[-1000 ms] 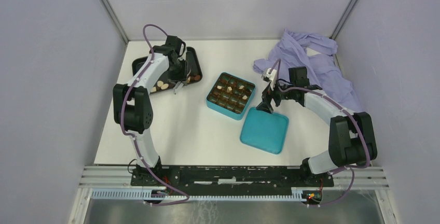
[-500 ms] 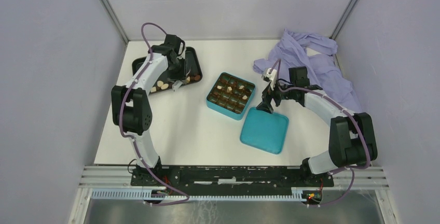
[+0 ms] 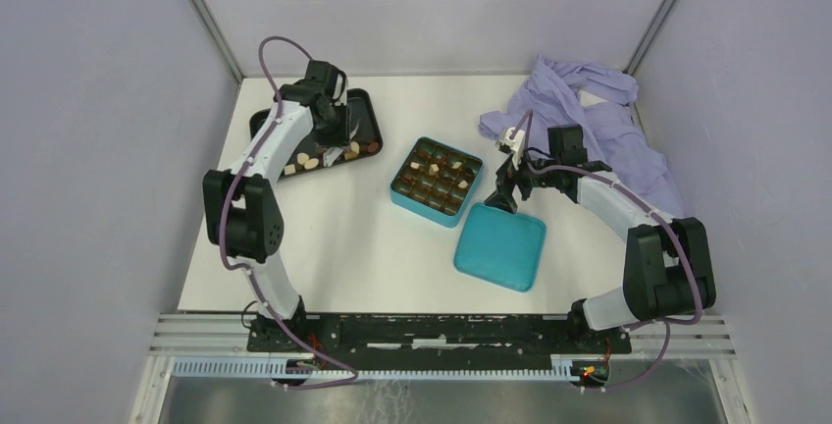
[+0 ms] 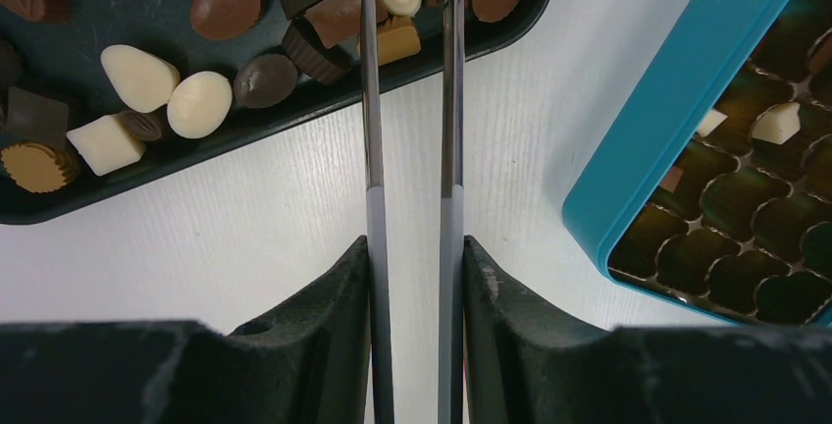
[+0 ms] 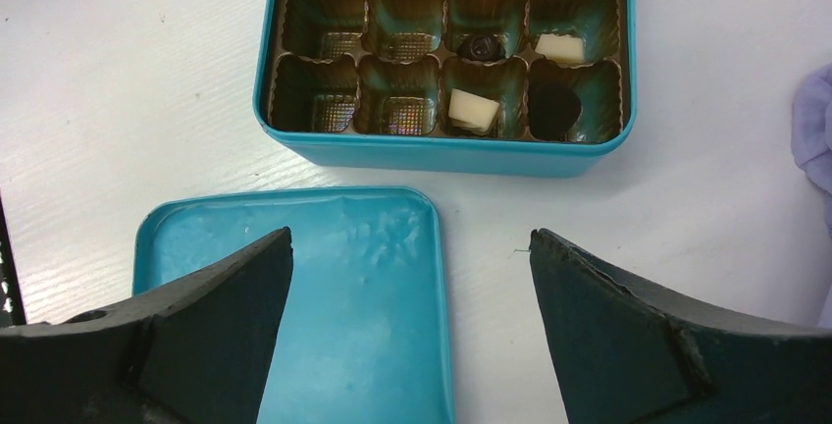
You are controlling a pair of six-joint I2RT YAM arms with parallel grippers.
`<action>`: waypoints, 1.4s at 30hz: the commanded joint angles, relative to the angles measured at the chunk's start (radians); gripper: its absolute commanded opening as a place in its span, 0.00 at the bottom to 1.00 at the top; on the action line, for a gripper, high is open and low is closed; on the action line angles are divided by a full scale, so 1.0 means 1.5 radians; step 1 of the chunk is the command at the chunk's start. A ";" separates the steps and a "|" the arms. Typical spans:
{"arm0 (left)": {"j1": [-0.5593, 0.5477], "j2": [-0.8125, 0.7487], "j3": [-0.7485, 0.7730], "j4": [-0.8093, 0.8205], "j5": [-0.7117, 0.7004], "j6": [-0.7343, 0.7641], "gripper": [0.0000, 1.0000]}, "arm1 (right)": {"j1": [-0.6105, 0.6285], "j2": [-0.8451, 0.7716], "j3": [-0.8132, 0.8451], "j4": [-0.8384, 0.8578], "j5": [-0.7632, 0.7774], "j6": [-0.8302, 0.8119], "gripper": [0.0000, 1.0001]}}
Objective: Pack the chocolate
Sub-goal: Pick up the fake chocolate from the plate.
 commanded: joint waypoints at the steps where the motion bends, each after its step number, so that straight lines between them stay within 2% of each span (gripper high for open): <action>1: 0.005 -0.063 -0.006 0.048 0.015 -0.012 0.02 | -0.004 0.000 0.016 0.009 -0.018 0.009 0.96; 11: 0.005 -0.127 -0.048 0.066 0.047 -0.028 0.02 | -0.004 -0.006 0.013 0.010 -0.016 0.007 0.96; 19: -0.002 -0.235 -0.131 0.085 0.162 -0.050 0.02 | -0.003 0.001 0.017 0.010 -0.022 0.011 0.96; 28: -0.029 -0.357 -0.236 0.094 0.240 -0.087 0.02 | -0.003 0.013 0.027 0.014 0.000 0.010 0.96; 33: -0.042 -0.389 -0.255 0.099 0.243 -0.102 0.02 | -0.001 0.103 0.150 -0.036 0.042 0.009 0.93; 42: -0.047 -0.390 -0.254 0.100 0.245 -0.103 0.02 | 0.043 0.302 0.419 -0.157 0.134 -0.020 0.81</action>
